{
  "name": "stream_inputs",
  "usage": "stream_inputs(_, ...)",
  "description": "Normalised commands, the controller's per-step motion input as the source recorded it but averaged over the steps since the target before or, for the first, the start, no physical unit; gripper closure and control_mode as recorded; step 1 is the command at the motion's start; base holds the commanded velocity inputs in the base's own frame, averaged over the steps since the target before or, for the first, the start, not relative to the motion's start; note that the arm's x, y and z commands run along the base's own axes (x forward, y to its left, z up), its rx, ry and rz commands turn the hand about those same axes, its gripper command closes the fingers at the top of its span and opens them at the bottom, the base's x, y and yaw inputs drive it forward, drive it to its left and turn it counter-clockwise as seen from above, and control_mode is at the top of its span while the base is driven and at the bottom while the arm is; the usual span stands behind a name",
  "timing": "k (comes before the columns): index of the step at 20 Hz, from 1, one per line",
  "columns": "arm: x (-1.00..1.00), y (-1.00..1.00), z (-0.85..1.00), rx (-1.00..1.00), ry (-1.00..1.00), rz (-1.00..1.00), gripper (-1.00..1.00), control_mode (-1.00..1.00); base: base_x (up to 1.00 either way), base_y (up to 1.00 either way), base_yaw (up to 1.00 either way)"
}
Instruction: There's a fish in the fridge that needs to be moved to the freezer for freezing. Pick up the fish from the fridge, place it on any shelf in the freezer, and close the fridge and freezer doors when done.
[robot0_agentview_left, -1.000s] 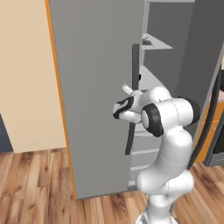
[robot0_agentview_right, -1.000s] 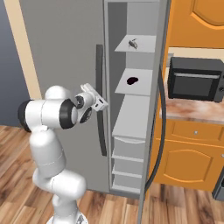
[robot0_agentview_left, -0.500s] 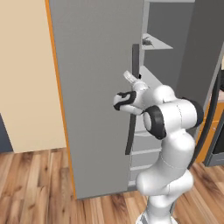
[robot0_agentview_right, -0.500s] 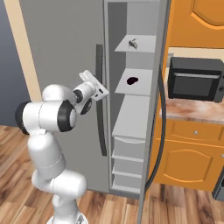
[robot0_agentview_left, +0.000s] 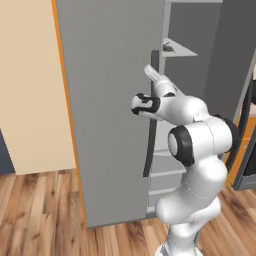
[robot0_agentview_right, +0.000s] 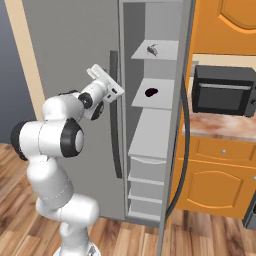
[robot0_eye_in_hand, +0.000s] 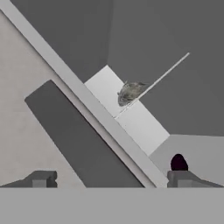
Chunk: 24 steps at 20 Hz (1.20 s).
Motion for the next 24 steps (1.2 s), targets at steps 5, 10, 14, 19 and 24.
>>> stream_inputs(5,-0.34,0.0,0.9,0.0,-0.06,0.0,-1.0,-1.0,0.0,0.0,0.0)
stream_inputs(10,-0.33,0.0,0.88,0.0,-0.09,0.0,-1.0,-1.0,0.0,0.0,0.0)
stream_inputs(14,-0.76,-0.01,0.58,-0.01,0.06,-0.02,-1.0,-1.0,0.0,0.0,0.0)
stream_inputs(19,-1.0,-0.09,0.21,-0.05,0.47,-0.01,-1.0,-1.0,0.0,0.0,0.0)
stream_inputs(24,-1.0,0.0,0.67,-0.06,0.51,0.0,-1.0,-1.0,0.0,0.0,0.0)
